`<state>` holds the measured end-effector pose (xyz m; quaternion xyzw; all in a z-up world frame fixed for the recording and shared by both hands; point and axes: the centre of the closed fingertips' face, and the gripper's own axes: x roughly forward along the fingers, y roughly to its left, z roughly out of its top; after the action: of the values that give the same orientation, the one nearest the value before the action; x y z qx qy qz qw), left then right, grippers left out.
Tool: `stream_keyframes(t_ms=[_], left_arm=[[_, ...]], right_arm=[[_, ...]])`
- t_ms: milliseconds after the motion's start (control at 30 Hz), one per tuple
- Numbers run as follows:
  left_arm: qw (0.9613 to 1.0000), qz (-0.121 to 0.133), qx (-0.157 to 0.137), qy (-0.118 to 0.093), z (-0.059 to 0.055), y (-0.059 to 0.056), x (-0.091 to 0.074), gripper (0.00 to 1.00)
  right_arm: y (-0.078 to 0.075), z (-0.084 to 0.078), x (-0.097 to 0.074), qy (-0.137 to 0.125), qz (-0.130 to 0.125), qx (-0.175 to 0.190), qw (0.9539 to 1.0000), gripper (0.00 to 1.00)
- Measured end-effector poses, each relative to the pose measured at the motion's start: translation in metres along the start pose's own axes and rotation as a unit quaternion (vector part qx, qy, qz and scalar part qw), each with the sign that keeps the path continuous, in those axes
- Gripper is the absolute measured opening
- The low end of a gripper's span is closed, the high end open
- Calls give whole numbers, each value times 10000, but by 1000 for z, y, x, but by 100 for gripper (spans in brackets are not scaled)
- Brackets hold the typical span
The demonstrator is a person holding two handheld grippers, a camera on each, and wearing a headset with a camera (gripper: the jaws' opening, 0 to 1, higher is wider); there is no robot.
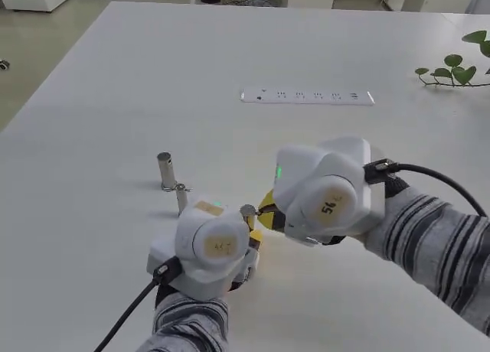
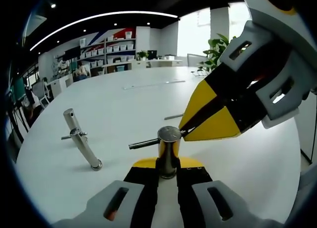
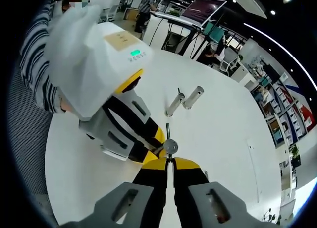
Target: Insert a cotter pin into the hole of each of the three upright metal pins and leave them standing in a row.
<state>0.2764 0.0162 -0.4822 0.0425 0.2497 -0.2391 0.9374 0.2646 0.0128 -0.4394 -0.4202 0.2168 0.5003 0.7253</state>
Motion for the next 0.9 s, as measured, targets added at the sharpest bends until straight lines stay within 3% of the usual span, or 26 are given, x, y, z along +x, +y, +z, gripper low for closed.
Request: stream_keyframes(t_ms=[200,267,333,400,433,467,533,600,900], left_arm=[[10000,39,-12,-23,1,0,0,9],[10000,57,39,-29,1,0,1,9],[10000,72,-2,-33,1,0,0,9],[10000,84,46,-9,1,1,1,9],[9999,78,63,3,2,1,1,9],[10000,74,62,1,2,1,1,9],[10000,46,59,-20,2,1,2,9],[10000,-4,66,-43,3,2,3,9],[10000,70,46,-38,8,15,11,9]], right_arm=[[0,2,-1,-44,-47,-45,10000,0],[0,8,-3,-262,-86,310,9991,0],[-9,5,-7,-257,-363,546,9975,2],[-13,1,-10,-315,-509,968,9935,4],[-15,0,-13,-409,-587,1317,9887,6],[-16,-1,-14,-434,-605,1424,9870,6],[-20,-11,-20,-458,-781,1840,9787,7],[-20,-18,-23,-459,-795,1887,9777,7],[-17,-44,-33,-352,-964,2463,9637,9]])
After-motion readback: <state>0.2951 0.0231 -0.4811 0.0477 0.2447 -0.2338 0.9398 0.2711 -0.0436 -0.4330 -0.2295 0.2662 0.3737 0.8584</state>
